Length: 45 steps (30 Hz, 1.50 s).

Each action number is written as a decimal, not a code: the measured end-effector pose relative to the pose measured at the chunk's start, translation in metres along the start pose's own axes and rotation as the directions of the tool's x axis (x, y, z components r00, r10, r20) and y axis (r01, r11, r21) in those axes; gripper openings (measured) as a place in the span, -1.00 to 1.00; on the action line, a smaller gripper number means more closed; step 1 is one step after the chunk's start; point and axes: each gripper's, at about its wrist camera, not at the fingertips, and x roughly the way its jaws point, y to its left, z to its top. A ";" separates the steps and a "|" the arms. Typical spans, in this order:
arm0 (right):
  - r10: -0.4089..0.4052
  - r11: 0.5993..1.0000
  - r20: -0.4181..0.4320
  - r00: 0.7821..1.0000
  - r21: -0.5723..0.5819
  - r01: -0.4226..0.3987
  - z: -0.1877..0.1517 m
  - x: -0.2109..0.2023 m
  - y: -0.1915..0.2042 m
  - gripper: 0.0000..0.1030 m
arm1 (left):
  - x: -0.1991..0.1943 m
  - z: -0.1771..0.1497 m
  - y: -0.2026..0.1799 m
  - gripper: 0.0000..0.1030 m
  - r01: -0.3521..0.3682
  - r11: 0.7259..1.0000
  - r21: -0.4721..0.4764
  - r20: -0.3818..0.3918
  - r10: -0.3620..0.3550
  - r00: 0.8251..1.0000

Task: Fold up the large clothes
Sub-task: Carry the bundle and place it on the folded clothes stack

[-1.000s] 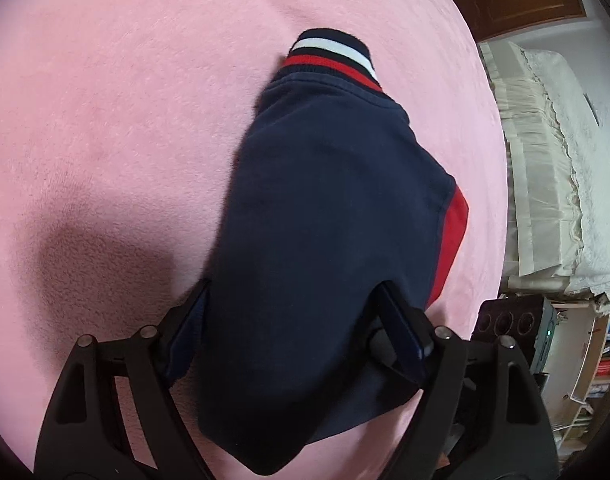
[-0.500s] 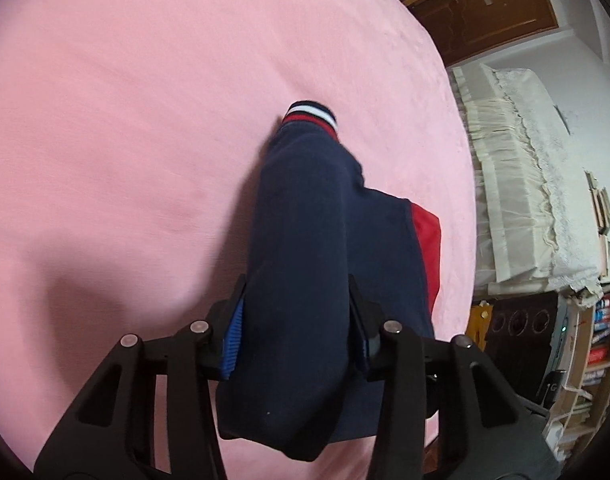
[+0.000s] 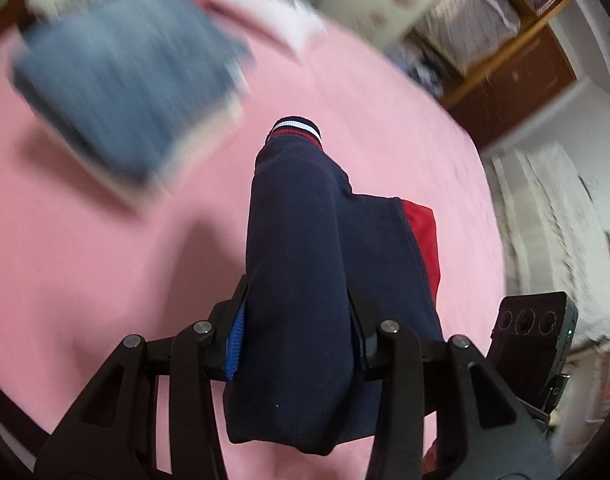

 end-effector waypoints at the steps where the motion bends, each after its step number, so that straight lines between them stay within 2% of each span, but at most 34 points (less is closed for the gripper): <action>1: 0.042 0.999 0.007 0.999 -0.034 -0.042 0.015 0.026 0.024 -0.39 | -0.021 0.027 0.013 -0.26 -0.035 0.999 0.018 0.057 0.034 0.998; 6: 0.130 0.968 0.050 0.990 -0.221 -0.115 0.077 0.119 0.120 -0.40 | -0.088 0.139 0.078 -0.26 -0.121 0.988 0.095 0.238 0.095 0.966; 9: 0.187 0.954 0.095 0.978 -0.256 -0.157 0.107 0.168 0.146 -0.40 | -0.107 0.196 0.119 -0.26 -0.172 0.975 0.139 0.299 0.124 0.946; 11: 0.207 0.950 0.127 0.970 -0.262 -0.169 0.120 0.201 0.150 -0.40 | -0.100 0.225 0.138 -0.26 -0.208 0.966 0.155 0.321 0.150 0.935; 14: 0.180 0.955 0.173 0.968 -0.268 -0.129 0.134 0.269 0.148 -0.40 | -0.069 0.249 0.173 -0.26 -0.253 0.949 0.190 0.337 0.179 0.924; 16: 0.129 0.968 0.174 0.976 -0.236 -0.086 0.135 0.313 0.133 -0.40 | -0.026 0.259 0.200 -0.26 -0.273 0.938 0.215 0.284 0.208 0.936; 18: 0.056 0.983 0.131 0.990 -0.183 -0.032 0.134 0.351 0.111 -0.40 | 0.020 0.252 0.213 -0.25 -0.295 0.934 0.202 0.208 0.253 0.945; 19: 0.017 0.988 0.086 0.996 -0.154 -0.003 0.131 0.367 0.100 -0.40 | 0.029 0.247 0.223 -0.24 -0.292 0.935 0.202 0.219 0.247 0.944; 20: 0.005 0.988 0.061 0.998 -0.154 0.004 0.126 0.378 0.091 -0.40 | 0.037 0.230 0.212 -0.22 -0.290 0.932 0.215 0.247 0.235 0.940; 21: 0.022 0.985 0.073 0.997 -0.171 -0.009 0.123 0.384 0.087 -0.39 | 0.037 0.224 0.214 -0.20 -0.292 0.925 0.243 0.280 0.222 0.934; 22: 0.039 0.982 0.078 0.996 -0.187 -0.024 0.122 0.387 0.086 -0.39 | 0.038 0.222 0.215 -0.19 -0.284 0.924 0.255 0.293 0.206 0.934; 25: 0.049 0.981 0.064 0.997 -0.193 -0.035 0.125 0.393 0.088 -0.35 | 0.041 0.225 0.235 -0.12 -0.195 0.961 0.197 0.287 0.134 0.949; 28: 0.034 0.981 0.047 0.998 -0.194 -0.025 0.135 0.390 0.086 -0.29 | 0.044 0.221 0.226 -0.11 -0.206 0.960 0.189 0.306 0.142 0.941; 30: -0.001 0.977 0.037 0.999 -0.213 0.009 0.156 0.376 0.080 -0.25 | 0.036 0.213 0.219 -0.10 -0.224 0.963 0.153 0.327 0.164 0.931; 32: -0.048 0.970 0.025 0.999 -0.237 0.053 0.162 0.376 0.089 -0.10 | 0.026 0.188 0.210 -0.07 -0.248 0.963 0.104 0.377 0.193 0.906; 33: -0.067 0.967 0.028 0.997 -0.244 0.072 0.165 0.375 0.094 -0.02 | 0.019 0.172 0.205 0.03 -0.268 0.961 0.068 0.412 0.218 0.885; 34: -0.078 0.964 0.035 0.996 -0.252 0.084 0.173 0.378 0.092 0.18 | 0.011 0.156 0.199 0.07 -0.287 0.958 0.024 0.449 0.246 0.859; 35: -0.091 0.956 0.055 0.994 -0.276 0.103 0.170 0.372 0.094 0.36 | 0.004 0.135 0.194 0.12 -0.309 0.951 -0.031 0.493 0.283 0.823; 36: -0.110 0.946 0.079 0.991 -0.298 0.129 0.162 0.371 0.092 0.38 | -0.002 0.118 0.192 0.18 -0.312 0.948 -0.063 0.519 0.298 0.801; 37: -0.146 0.931 0.115 0.983 -0.319 0.176 0.154 0.363 0.093 0.41 | -0.008 0.097 0.191 0.22 -0.303 0.949 -0.090 0.543 0.302 0.783; 39: -0.204 0.906 0.164 0.965 -0.342 0.250 0.138 0.345 0.095 0.42 | -0.018 0.065 0.189 0.38 -0.273 0.954 -0.126 0.568 0.296 0.768; 40: -0.217 0.895 0.173 0.961 -0.359 0.267 0.127 0.336 0.094 0.43 | -0.022 0.046 0.189 0.41 -0.261 0.952 -0.160 0.568 0.305 0.765; 42: -0.240 0.881 0.170 0.956 -0.376 0.288 0.097 0.310 0.090 0.44 | -0.028 0.018 0.190 0.43 -0.247 0.945 -0.213 0.537 0.325 0.779; 45: -0.295 0.861 0.171 0.940 -0.379 0.339 0.050 0.271 0.068 0.56 | -0.032 -0.027 0.196 0.43 -0.220 0.932 -0.289 0.456 0.336 0.824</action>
